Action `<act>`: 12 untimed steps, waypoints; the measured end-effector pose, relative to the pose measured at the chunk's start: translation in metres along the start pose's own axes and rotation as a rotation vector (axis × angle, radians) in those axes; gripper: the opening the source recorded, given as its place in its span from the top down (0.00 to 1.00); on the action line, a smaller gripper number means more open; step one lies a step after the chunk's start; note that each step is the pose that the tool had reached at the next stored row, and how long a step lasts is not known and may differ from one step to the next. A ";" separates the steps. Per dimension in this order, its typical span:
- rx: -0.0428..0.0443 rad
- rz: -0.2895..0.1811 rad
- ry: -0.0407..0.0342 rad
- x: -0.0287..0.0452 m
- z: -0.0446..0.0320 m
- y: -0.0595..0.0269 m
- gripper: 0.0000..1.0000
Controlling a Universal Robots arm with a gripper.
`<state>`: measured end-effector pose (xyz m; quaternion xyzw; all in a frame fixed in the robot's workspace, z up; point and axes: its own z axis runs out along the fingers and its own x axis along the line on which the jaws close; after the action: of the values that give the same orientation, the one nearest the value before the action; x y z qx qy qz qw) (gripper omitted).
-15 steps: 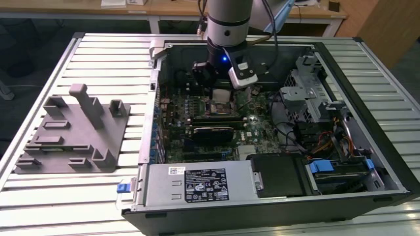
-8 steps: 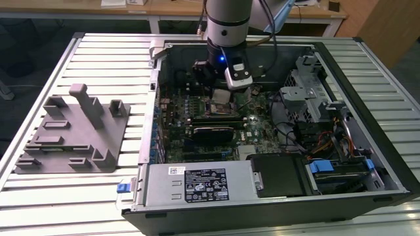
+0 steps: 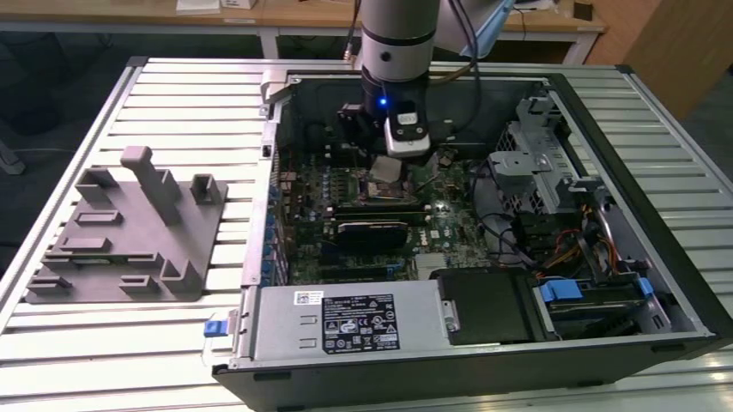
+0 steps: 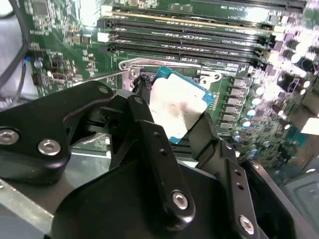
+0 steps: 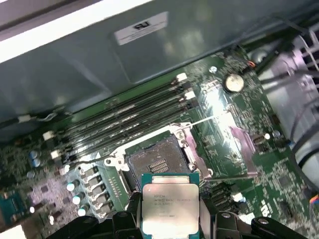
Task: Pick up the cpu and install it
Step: 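Place the cpu into insertion slot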
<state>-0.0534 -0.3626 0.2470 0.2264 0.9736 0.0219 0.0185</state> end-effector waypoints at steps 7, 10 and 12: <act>0.0033 0.128 -0.0065 0.0000 0.0002 0.0000 0.46; 0.0047 0.178 -0.0091 0.0000 0.0003 0.0000 0.46; 0.0055 0.210 -0.0108 0.0000 0.0003 0.0000 0.46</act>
<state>-0.0534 -0.3626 0.2467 0.3274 0.9445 0.0199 0.0207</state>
